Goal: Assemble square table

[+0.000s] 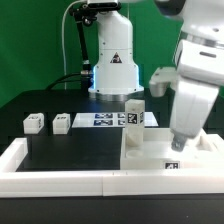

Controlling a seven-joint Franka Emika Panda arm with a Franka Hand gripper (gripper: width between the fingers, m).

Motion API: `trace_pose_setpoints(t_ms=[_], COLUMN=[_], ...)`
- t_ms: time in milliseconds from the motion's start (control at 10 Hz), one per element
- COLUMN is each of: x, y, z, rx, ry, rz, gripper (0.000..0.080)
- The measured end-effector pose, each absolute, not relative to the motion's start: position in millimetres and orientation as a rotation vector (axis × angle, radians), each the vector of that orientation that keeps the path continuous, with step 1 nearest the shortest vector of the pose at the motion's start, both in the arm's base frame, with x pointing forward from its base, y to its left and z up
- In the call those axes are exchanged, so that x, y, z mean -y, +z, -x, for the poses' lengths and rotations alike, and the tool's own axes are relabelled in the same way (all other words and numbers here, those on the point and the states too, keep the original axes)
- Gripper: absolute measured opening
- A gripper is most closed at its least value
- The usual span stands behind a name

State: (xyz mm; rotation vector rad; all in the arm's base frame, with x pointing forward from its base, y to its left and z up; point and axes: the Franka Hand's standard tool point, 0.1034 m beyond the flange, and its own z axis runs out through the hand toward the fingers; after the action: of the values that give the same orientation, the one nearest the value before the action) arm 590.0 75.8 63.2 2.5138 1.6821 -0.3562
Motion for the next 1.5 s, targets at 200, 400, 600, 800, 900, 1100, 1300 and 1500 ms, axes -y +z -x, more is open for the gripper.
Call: trace_pose_setpoints(t_ms=[200,400,600,800,900,1100,1300,1500], x=[-76.5,-74.8,-72.7,-62.5,-51.0,-30.4,-12.9,2.1], y=[70.4,68.5,68.4,69.7,73.8,76.5,78.5,77.5], z=[-583.6,-586.7,-587.0,-587.0,-581.6,-571.0,-574.6,-573.9], rx=[-1.481,-1.496,-1.491,-1.407,-1.254,-0.981,-0.885,-0.871], ry=[-0.472,-0.450,-0.451,-0.443,-0.432,-0.526,-0.572,-0.575], rz=[-2.613,-2.608,-2.611,-2.650,-2.708,-2.815,-2.864,-2.870], gripper=[0.0648,0.0648,0.0648,0.0648,0.0648,0.0648,0.0648,0.0648])
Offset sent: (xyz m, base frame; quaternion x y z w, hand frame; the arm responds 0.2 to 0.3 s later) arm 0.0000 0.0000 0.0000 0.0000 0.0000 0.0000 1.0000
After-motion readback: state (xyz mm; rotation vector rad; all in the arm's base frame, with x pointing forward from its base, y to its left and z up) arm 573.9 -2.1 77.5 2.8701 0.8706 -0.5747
